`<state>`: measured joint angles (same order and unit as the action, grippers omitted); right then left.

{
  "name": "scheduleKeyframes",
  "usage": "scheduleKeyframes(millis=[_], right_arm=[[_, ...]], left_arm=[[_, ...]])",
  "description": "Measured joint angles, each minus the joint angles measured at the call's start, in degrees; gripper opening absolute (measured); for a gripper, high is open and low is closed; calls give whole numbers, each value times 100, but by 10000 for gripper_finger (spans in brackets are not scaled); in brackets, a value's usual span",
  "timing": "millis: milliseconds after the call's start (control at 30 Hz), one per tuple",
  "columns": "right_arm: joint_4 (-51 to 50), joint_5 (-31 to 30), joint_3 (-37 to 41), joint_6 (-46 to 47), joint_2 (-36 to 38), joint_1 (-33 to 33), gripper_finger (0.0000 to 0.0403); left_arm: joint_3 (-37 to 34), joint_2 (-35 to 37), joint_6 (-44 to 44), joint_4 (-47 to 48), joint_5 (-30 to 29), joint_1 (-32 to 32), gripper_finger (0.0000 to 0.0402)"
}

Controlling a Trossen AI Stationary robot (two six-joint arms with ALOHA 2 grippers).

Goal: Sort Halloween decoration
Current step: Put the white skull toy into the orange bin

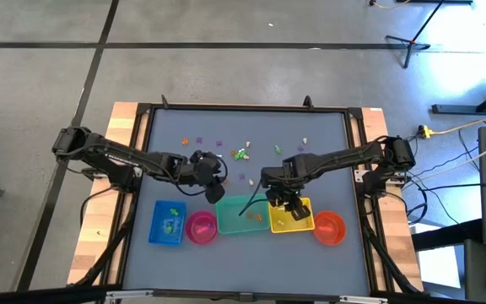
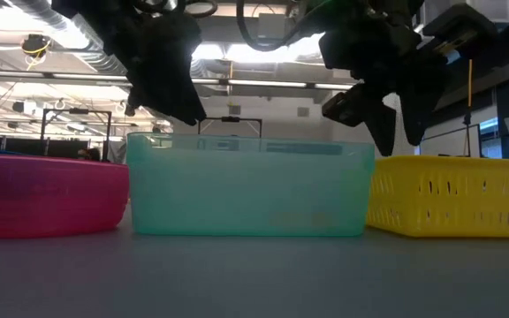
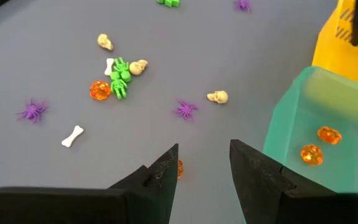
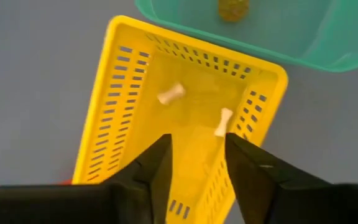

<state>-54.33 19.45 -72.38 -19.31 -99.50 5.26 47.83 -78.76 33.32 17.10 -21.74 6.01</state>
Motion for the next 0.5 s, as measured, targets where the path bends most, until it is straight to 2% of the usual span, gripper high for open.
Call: scheduleKeyframes(millis=[133,333,500], right_arm=[[-112,-195,0,2,0,-2,167],[-448,-248,0,-56,0,-2,166],[-669,-245,0,-242,0,-49,167]], left_arm=[[0,0,-94,-1,34,-93,151],[0,0,-91,0,34,-391,192],[0,0,-87,-2,27,-743,202]])
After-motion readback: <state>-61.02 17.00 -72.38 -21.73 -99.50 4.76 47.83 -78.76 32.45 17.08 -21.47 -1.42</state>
